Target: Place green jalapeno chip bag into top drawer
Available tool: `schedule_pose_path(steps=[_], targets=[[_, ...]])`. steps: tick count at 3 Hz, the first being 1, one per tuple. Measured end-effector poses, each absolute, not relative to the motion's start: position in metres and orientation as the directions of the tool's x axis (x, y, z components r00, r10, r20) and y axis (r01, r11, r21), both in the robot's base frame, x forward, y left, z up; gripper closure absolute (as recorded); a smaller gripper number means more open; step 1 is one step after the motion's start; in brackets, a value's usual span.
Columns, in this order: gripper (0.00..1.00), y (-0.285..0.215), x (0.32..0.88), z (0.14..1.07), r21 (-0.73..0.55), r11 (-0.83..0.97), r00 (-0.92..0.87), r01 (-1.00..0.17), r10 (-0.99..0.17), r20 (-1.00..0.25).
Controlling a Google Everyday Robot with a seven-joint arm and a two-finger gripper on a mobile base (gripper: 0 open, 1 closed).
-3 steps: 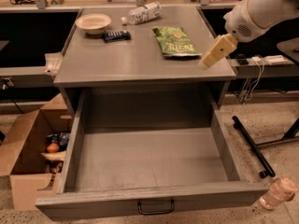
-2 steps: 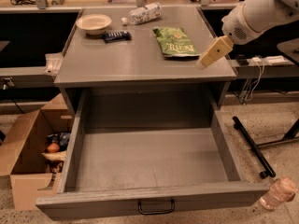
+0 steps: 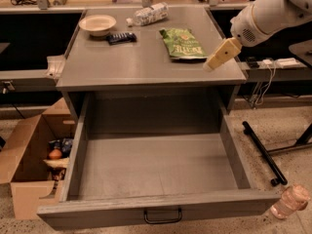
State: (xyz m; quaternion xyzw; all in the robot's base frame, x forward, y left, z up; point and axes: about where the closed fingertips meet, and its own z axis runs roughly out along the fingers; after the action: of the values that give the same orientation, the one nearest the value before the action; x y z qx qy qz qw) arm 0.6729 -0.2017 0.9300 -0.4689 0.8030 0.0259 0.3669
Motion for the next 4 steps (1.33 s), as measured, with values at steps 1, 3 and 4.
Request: schedule_pose_path(steps=[1,3,4], targets=[[0.0,-0.187,0.71,0.922,-0.269,0.597,-0.301,-0.756,-0.681,-0.667],[0.0,-0.153,0.771,0.902,-0.168,0.662,-0.358,-0.731,-0.581,-0.731],[0.0,-0.143,0.796,0.879,-0.134,0.712,-0.432,-0.689,-0.552,-0.713]])
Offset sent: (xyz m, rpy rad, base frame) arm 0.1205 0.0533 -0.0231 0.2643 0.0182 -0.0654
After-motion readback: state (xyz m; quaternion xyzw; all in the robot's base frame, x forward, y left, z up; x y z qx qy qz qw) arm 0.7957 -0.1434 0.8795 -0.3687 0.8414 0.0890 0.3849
